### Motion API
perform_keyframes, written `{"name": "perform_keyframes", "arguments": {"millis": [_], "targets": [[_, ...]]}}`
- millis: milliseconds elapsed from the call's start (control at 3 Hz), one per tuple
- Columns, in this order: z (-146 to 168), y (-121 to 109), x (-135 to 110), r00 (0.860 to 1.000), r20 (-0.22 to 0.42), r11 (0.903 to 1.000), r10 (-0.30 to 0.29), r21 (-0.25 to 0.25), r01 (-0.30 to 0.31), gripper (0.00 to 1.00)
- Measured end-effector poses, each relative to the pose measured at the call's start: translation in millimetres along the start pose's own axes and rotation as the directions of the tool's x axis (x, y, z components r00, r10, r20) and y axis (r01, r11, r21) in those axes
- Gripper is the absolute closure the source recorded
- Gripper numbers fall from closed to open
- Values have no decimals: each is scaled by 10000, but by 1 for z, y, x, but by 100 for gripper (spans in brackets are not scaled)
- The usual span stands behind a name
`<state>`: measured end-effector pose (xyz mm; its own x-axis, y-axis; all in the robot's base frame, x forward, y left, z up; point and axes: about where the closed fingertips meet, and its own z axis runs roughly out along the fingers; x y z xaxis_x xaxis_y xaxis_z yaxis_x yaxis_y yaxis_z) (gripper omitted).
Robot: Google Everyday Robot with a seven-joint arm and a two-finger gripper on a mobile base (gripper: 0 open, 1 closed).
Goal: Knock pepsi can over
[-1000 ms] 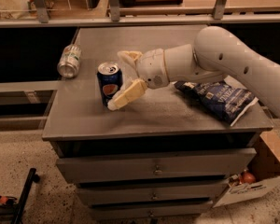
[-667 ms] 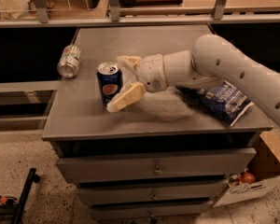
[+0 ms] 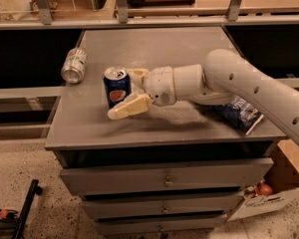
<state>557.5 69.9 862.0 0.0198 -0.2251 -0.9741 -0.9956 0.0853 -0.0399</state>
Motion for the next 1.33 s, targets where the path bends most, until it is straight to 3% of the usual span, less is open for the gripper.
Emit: {"name": "perform_keyframes", "arguments": {"millis": [667,1000,1333], "targets": [[4,6,-1,9987,382,9992,331,-219,-323,65],[4,5,-8,9998,-9,9984,200,-530,-200,71],[-9,-9,-25,9558,-2830,9953,-793,-760,601,73]]}}
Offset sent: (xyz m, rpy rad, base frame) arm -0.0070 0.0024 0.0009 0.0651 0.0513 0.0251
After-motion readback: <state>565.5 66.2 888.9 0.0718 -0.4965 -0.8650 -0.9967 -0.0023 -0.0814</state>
